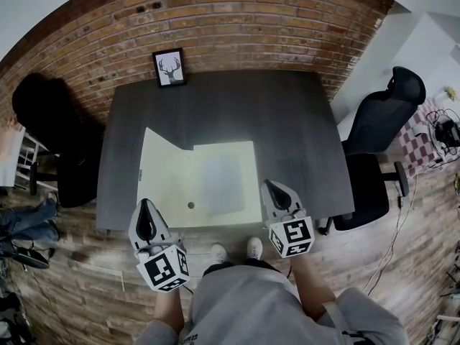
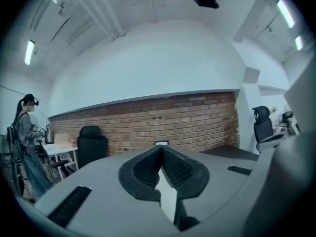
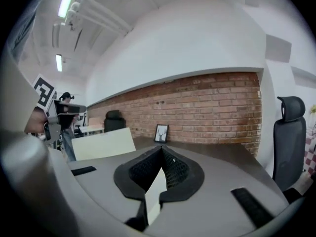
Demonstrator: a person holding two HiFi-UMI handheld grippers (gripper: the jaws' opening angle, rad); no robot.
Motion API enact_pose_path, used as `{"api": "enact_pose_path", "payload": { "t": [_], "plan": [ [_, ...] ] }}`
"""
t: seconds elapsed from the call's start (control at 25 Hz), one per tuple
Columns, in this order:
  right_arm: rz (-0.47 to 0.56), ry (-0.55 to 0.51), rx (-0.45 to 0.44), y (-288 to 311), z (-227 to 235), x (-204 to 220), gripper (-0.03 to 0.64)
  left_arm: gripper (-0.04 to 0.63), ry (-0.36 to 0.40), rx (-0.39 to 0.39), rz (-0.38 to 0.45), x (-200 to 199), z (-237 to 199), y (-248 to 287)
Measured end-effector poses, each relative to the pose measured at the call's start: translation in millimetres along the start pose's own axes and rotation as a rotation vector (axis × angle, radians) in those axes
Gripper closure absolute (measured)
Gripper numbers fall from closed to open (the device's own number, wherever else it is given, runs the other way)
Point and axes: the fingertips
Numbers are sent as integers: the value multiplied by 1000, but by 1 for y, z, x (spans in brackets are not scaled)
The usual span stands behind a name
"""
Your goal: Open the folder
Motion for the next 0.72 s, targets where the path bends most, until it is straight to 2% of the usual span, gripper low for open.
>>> {"api": "enact_pose_path", "payload": {
  "t": [0.2, 0.36, 0.52, 0.72],
  "plan": [
    [162, -39, 22, -16, -7, -72, 617, 594, -63, 190, 54, -25, 59, 2],
    [241, -54, 32, -30, -16, -107, 617, 594, -82, 290, 95, -40, 91, 0],
    [279, -60, 31, -37, -20, -122, 617, 594, -84, 330, 106, -45, 106, 0],
    [284, -74, 32, -37, -16, -122, 618, 594, -87, 331, 108, -46, 109, 2]
  ]
}}
Point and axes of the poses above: the fingertips, and each gripper's own axes: y forward along the fingers, z to its right, x out of its underside, and after that the axes turned 4 degrees about z, right-handed
